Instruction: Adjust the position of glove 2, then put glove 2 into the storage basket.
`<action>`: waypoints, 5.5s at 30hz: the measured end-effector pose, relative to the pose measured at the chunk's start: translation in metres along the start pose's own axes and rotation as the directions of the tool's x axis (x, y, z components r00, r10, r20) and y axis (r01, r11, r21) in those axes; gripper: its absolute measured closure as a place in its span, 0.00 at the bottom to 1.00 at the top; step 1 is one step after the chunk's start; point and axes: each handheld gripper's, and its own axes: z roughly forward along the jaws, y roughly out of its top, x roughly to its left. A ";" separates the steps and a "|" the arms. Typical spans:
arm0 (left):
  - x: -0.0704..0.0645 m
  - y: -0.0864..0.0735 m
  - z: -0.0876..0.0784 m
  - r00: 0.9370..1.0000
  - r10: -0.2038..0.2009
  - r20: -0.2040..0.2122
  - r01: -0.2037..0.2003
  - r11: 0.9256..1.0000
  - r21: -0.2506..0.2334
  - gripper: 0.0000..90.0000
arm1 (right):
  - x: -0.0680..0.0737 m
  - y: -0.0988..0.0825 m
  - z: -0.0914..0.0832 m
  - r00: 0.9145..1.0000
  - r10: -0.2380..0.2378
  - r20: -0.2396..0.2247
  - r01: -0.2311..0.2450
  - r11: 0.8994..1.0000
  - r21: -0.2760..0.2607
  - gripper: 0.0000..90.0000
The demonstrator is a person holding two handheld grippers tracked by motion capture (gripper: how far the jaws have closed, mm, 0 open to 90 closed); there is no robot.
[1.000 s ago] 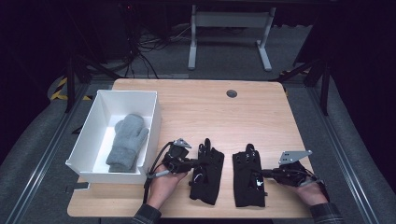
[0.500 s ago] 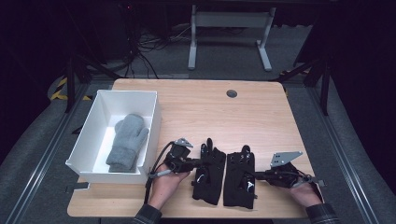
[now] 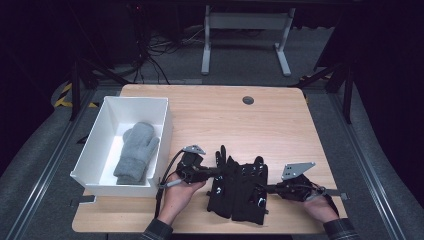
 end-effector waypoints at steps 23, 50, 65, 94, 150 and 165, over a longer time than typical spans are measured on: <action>-0.020 0.007 0.007 0.995 0.041 0.090 -0.041 0.999 -0.002 0.98 | 0.021 0.029 0.033 0.998 -0.041 -0.046 0.041 0.999 0.008 1.00; -0.027 0.000 0.047 0.994 0.054 0.100 -0.063 0.994 0.092 0.92 | 0.033 0.042 0.050 0.994 -0.071 -0.085 0.071 0.997 0.003 1.00; -0.047 -0.008 0.058 0.985 0.116 0.129 -0.137 0.977 0.166 1.00 | -0.017 0.014 0.005 0.988 0.072 0.135 -0.060 0.994 -0.088 0.53; -0.030 -0.015 0.026 0.971 0.217 -0.099 -0.176 0.933 0.315 0.98 | -0.027 0.005 0.018 0.967 0.076 0.243 -0.057 0.995 -0.084 0.19; -0.002 0.000 0.043 0.897 0.342 -0.281 -0.257 0.919 0.298 0.34 | -0.027 0.005 0.018 0.967 0.075 0.242 -0.057 0.995 -0.083 0.18; -0.012 0.004 0.042 0.911 0.335 -0.241 -0.242 0.907 0.346 0.72 | -0.027 0.005 0.019 0.967 0.079 0.242 -0.060 0.995 -0.085 0.18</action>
